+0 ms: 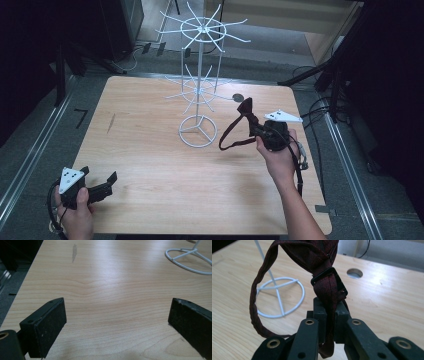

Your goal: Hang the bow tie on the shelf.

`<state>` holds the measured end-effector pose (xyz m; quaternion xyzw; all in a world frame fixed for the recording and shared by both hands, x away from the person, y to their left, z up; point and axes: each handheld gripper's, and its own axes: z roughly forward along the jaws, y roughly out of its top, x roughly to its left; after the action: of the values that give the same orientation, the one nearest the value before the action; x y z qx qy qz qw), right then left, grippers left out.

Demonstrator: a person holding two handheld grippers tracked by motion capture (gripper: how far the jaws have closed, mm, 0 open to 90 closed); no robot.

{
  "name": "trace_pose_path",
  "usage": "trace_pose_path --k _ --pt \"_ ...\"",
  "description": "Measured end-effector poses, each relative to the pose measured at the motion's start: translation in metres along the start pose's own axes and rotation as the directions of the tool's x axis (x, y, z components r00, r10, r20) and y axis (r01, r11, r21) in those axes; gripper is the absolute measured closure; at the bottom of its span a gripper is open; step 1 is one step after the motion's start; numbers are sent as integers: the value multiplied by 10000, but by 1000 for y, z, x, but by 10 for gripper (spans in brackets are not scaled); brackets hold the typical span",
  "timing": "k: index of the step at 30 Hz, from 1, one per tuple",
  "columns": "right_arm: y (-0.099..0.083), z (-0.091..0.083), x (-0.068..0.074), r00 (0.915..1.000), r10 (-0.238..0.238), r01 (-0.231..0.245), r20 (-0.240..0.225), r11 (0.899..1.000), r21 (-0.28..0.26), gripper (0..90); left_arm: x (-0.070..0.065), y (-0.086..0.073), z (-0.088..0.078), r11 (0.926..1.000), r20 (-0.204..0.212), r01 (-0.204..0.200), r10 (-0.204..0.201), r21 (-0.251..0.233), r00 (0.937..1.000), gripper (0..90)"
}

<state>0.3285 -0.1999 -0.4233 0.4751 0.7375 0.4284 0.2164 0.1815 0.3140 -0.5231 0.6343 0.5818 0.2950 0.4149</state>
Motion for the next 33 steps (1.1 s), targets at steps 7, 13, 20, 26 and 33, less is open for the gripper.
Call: trace_pose_path --k 7,13,20,26,33 --pt "10 -3 3 9999 108 -109 -47 9996 -269 854 0 0 0 10000 13 36 -36 -7 10000 20" --pt "19 -3 5 9999 132 -134 -55 9990 -420 854 0 0 0 10000 15 39 -39 -13 10000 20" --pt "27 -2 5 9998 182 -184 -41 9987 -485 854 1 0 0 10000 43 48 -48 4 10000 19" --pt "33 1 5 9998 218 -219 -40 9984 -521 853 1 0 0 10000 72 62 -62 8 10000 19" --pt "38 3 7 9997 205 -210 -99 9980 -596 852 1 0 0 10000 78 78 -78 3 9999 19"
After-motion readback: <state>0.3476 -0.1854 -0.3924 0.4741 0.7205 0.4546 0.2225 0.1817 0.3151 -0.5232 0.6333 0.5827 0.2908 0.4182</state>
